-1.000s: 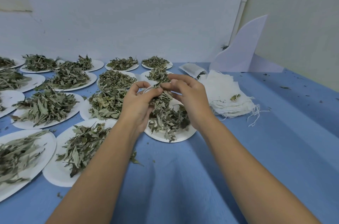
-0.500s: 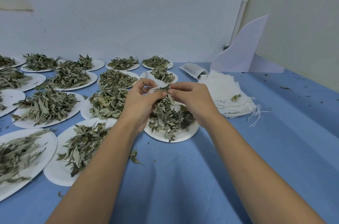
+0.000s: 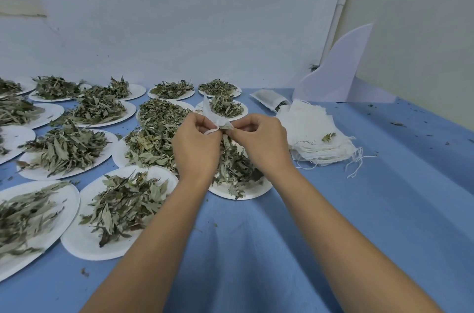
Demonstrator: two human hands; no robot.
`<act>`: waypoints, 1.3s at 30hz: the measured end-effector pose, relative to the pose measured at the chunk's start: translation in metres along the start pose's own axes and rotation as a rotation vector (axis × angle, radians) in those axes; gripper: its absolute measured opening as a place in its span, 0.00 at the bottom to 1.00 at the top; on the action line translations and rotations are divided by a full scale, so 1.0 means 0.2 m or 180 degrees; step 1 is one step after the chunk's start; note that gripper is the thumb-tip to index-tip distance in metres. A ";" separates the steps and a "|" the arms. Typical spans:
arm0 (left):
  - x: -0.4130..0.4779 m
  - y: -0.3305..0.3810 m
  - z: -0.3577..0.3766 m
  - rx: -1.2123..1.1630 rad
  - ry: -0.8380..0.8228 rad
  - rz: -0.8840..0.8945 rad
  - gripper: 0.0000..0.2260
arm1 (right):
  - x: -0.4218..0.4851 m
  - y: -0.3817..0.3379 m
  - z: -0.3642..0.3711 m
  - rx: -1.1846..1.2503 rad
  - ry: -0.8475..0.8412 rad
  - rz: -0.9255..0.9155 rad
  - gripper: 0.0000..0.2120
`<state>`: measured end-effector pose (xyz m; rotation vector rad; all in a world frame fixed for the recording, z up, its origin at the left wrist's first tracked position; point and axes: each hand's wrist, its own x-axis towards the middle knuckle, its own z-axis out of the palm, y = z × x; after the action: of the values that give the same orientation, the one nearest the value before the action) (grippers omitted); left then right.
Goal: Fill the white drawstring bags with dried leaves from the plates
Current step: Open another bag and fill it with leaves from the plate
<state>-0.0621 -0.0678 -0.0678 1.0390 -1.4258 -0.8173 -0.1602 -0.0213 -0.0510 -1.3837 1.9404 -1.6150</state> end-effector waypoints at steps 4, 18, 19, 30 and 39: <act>0.00 0.03 0.01 -0.0381 -0.0297 -0.0176 0.10 | 0.01 0.02 0.00 0.0028 0.0257 0.0087 0.03; 0.00 0.08 0.00 -0.1510 -0.1127 -0.0924 0.05 | 0.01 0.03 -0.02 0.0164 0.0481 0.0193 0.06; 0.00 0.07 0.01 -0.1514 -0.1124 -0.0931 0.04 | 0.01 0.03 -0.02 0.0156 0.0489 0.0183 0.06; 0.01 0.03 0.02 -0.1292 -0.0968 -0.0722 0.10 | 0.01 0.02 -0.01 0.0471 0.0343 0.0279 0.06; 0.05 0.04 -0.03 -0.1746 -0.0756 -0.0909 0.13 | 0.01 0.00 -0.04 0.1063 -0.0711 0.0349 0.10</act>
<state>-0.0577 -0.0740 -0.0569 0.7398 -1.1522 -1.4831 -0.1673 -0.0181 -0.0467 -1.2399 1.5123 -1.5702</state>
